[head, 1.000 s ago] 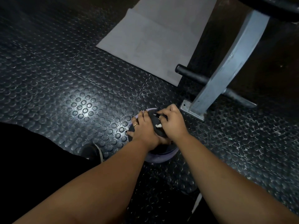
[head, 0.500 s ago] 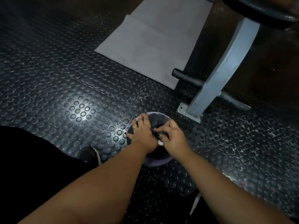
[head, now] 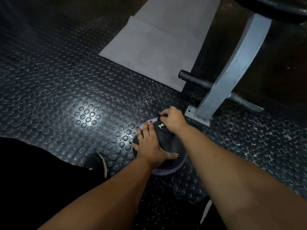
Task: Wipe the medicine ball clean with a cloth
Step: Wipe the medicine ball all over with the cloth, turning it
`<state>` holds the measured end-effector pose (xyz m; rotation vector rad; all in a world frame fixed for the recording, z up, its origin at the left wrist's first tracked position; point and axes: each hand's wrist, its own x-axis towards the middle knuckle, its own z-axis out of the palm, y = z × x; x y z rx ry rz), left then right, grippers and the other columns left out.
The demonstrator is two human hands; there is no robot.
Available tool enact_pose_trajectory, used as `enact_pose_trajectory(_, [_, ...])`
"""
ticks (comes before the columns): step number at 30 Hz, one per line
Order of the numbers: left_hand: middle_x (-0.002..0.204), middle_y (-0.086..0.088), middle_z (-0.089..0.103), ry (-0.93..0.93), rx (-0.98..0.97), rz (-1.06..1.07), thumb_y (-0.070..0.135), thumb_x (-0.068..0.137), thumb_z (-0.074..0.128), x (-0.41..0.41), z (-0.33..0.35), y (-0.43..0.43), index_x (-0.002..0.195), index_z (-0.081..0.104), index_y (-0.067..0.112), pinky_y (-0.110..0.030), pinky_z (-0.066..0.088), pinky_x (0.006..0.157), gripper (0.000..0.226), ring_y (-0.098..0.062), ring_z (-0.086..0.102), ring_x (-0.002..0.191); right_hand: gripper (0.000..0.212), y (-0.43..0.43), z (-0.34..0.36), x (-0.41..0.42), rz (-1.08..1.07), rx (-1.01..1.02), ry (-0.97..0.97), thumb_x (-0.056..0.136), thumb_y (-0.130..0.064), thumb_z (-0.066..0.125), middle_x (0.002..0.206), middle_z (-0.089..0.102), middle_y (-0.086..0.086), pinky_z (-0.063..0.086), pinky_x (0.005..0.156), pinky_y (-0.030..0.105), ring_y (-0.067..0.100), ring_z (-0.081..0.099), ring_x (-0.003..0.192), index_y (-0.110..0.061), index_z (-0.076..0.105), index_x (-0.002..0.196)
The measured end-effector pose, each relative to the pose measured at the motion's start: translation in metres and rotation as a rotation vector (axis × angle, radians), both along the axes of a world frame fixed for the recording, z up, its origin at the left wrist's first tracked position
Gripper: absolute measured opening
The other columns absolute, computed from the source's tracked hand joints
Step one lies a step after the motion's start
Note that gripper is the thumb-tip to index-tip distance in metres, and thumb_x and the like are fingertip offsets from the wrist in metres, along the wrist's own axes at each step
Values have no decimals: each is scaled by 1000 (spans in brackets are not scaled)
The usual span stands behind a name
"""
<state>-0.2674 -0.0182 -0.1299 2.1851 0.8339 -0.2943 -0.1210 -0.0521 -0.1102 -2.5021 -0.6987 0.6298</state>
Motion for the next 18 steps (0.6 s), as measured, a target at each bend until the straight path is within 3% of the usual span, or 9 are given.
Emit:
enact_pose_trajectory(5, [165,4,-11,26,-11,10,69,48,86,5,5,0,157,-10,21,-69,14,116,153,-29,-14,152,21,-23,8,-30,51,128,-40,91,-12,57,103,45,1,41,83,22,16,53,89,-10,69,108])
enact_pose_trajectory(10, [164,5,-18,47,3,-37,36,77,80,7,12,-3,157,-12,19,-75,11,113,124,-30,-17,152,20,-59,14,-69,122,210,-66,87,-7,60,99,46,-4,47,86,26,12,53,91,-10,70,104])
enact_pose_trajectory(18, [163,6,-26,35,34,-66,67,55,84,-1,12,-14,153,-26,16,-74,6,114,156,-21,-27,150,23,-23,5,-42,95,165,-125,92,-16,54,101,46,1,48,84,31,16,54,88,-12,70,109])
